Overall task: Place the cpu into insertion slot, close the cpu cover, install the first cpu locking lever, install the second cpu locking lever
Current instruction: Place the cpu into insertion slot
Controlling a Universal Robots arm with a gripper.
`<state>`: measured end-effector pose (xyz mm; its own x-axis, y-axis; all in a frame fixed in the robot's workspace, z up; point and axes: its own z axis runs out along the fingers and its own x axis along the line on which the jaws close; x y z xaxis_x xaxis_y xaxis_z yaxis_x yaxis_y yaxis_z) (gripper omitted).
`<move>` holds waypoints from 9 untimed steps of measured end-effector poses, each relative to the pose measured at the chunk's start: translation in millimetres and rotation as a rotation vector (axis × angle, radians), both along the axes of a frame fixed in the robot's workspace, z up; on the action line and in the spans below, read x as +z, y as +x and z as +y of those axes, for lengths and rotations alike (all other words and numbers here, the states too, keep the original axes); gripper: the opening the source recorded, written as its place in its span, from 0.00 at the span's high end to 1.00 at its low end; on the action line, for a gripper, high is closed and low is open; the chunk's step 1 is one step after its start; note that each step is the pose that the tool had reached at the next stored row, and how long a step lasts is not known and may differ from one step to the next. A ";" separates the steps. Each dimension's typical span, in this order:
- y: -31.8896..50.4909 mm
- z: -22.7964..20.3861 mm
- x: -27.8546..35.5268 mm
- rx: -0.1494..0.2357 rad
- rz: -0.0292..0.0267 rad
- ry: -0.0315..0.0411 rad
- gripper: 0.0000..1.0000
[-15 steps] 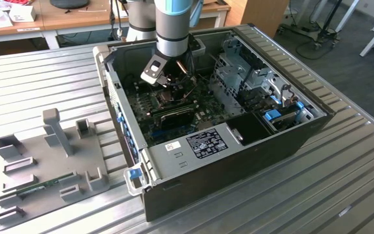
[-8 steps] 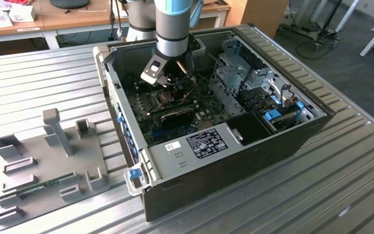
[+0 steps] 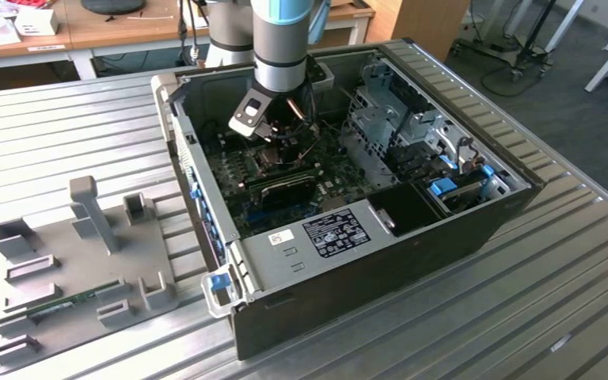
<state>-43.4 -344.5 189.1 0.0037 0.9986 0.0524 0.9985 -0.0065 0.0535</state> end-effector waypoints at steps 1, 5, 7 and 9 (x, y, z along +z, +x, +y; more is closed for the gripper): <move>0.0 0.0 0.0 0.000 -0.0001 0.0001 0.41; 0.0 0.0 -0.2 0.000 -0.0002 0.0002 0.42; 0.0 0.1 -0.1 0.000 -0.0003 0.0004 0.42; 0.1 0.1 0.6 0.000 -0.0007 0.0008 0.42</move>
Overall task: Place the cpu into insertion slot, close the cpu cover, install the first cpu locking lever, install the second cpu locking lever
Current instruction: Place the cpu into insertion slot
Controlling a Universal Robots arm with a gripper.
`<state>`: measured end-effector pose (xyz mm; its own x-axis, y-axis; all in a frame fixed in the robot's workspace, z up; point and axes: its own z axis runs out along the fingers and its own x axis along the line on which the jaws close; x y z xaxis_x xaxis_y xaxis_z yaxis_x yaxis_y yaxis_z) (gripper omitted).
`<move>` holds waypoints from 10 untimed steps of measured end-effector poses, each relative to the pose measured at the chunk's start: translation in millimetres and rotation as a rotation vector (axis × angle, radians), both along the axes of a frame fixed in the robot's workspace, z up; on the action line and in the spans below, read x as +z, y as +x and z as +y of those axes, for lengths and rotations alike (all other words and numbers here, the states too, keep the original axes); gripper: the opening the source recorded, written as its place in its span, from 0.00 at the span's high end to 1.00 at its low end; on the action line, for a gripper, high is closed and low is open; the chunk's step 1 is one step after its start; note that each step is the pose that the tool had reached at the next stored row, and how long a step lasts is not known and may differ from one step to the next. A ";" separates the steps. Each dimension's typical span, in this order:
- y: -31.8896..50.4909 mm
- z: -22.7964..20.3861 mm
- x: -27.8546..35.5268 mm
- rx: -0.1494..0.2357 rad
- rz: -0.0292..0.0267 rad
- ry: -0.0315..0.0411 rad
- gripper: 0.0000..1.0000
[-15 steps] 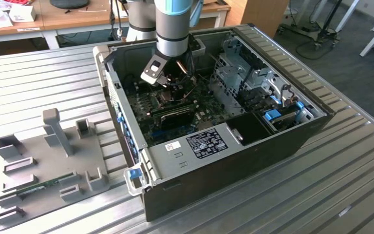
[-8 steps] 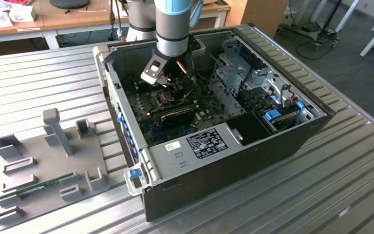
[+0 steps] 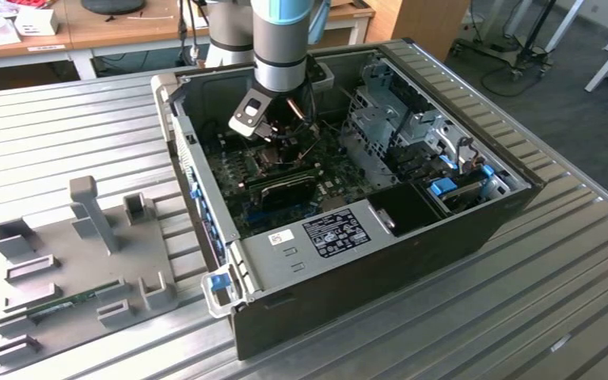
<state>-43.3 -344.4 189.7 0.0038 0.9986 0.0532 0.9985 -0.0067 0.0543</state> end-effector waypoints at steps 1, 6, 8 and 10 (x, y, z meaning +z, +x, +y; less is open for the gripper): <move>0.0 0.0 0.6 0.000 -0.0001 0.0002 0.42; 0.0 0.0 4.0 0.000 0.0003 -0.0003 0.42; 0.0 0.0 4.3 0.000 0.0003 -0.0002 0.42; 0.0 0.0 4.5 0.000 0.0004 -0.0004 0.42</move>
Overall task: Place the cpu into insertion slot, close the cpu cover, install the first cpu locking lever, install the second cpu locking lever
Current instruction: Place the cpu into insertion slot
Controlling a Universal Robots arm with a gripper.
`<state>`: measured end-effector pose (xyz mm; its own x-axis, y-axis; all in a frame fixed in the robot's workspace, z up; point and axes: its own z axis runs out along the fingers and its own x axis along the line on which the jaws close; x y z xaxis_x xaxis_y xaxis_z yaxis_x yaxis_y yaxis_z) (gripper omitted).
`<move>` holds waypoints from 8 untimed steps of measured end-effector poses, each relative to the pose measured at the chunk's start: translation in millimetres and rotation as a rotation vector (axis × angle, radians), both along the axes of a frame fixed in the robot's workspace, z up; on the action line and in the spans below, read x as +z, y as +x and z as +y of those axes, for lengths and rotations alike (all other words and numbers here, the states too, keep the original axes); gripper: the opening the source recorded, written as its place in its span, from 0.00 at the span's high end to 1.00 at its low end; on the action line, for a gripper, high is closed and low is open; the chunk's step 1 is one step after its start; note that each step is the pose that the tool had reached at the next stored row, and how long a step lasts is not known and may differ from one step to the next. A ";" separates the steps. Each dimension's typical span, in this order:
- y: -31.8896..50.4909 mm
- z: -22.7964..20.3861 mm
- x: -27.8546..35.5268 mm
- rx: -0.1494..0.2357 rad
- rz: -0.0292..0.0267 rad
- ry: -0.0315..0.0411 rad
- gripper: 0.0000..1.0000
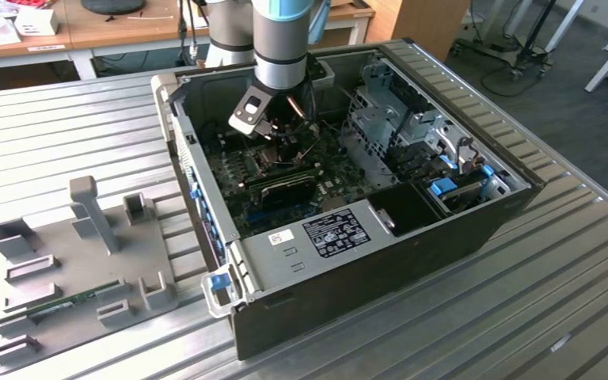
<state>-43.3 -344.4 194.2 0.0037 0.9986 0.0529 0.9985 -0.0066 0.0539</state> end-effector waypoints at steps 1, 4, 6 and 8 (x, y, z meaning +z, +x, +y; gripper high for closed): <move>0.0 0.0 0.1 0.000 0.0000 0.0000 0.42; 0.0 0.2 0.2 0.000 0.0002 -0.0004 0.42; 0.0 1.1 0.2 0.000 0.0001 -0.0002 0.42; 0.0 1.3 0.2 0.000 0.0000 -0.0002 0.42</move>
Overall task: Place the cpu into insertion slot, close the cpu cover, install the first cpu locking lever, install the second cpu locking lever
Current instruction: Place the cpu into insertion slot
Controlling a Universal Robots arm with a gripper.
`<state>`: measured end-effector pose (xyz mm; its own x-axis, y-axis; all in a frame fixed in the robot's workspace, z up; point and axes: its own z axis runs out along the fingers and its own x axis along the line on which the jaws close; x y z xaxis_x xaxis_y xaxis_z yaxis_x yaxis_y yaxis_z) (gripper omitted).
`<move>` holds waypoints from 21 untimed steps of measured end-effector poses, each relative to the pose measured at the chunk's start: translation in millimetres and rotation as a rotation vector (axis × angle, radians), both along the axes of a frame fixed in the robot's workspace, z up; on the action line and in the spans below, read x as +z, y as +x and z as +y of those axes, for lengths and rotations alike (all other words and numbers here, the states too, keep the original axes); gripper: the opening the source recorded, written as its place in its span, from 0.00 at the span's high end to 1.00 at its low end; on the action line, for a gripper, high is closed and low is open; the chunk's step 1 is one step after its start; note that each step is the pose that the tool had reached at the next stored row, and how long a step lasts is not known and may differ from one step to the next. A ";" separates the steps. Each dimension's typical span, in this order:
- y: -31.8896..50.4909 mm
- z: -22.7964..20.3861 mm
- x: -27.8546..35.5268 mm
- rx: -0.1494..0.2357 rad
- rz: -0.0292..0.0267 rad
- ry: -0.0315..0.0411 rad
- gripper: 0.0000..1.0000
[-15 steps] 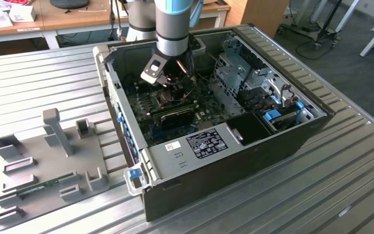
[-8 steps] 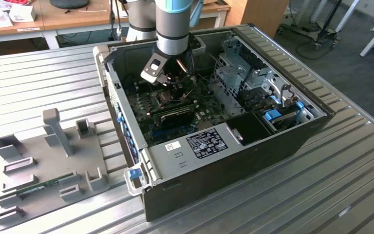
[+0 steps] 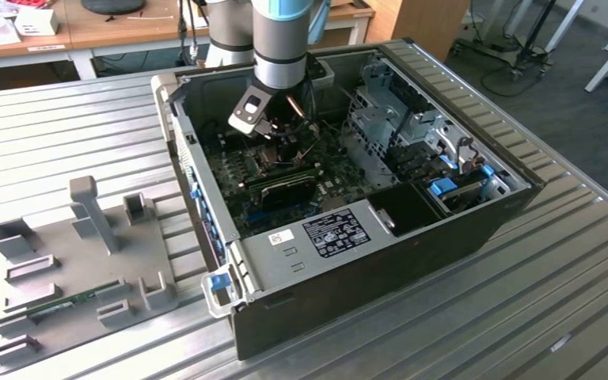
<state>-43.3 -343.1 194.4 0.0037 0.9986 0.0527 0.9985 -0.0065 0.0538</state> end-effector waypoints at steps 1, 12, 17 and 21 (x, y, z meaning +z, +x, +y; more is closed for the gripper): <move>0.0 0.2 0.0 0.000 0.0000 0.0001 0.42; 0.0 1.3 -0.1 0.000 0.0000 0.0000 0.35; 0.0 1.3 -0.9 0.000 -0.0001 -0.0069 0.35; 0.0 1.2 -1.2 0.000 0.0001 -0.0084 0.35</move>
